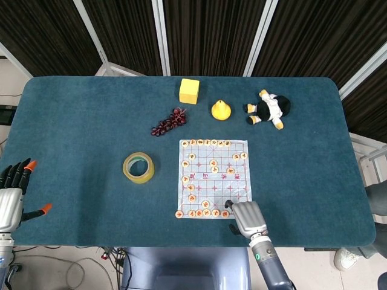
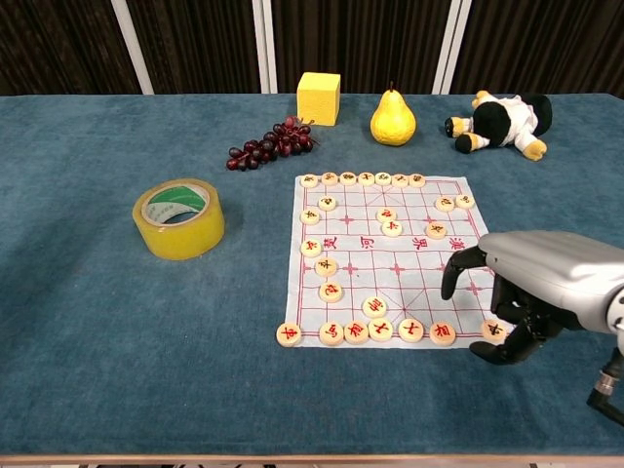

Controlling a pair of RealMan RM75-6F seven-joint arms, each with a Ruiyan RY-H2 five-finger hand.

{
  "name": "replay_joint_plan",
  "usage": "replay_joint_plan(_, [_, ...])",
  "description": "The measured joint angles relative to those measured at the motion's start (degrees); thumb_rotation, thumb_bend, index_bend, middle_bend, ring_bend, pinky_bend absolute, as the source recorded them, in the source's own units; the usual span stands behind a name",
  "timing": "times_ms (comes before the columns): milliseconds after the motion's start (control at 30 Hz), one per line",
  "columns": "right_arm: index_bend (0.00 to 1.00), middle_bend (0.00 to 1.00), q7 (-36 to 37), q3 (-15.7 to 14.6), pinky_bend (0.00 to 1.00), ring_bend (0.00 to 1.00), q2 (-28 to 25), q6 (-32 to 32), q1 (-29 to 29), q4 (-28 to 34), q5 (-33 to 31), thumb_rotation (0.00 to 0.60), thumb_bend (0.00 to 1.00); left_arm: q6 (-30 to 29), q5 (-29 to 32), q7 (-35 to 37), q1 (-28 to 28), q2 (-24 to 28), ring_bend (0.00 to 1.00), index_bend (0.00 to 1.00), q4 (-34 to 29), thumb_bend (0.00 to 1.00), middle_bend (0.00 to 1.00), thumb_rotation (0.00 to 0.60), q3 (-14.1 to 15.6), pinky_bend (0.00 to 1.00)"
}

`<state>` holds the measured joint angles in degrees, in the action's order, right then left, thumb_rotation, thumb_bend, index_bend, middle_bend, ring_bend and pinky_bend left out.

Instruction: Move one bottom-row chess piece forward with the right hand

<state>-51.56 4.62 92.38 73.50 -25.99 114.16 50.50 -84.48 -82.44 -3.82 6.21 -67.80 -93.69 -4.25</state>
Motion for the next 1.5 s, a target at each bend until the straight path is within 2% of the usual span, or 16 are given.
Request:
replay_joint_plan(667, [0.41, 1.0, 2.56, 0.84, 0.98, 1.0, 5.68, -0.48, -2.48, -7.89, -4.59, 0.6, 0.37, 1.16, 0.25, 0.5, 0.4, 0.37, 0.0, 0.0, -0.44, 0.0, 0.0, 0.6, 0.2, 0.0])
replay_joint_plan(1500, [0.47, 1.0, 6.1, 0.97, 1.0, 1.0, 8.92, 0.54, -3.1, -13.52, -3.18, 0.6, 0.37, 1.96, 0.85, 0.61, 0.87, 0.35, 0.0, 0.0, -0.69, 0.0, 0.0, 0.6, 0.04, 0.0])
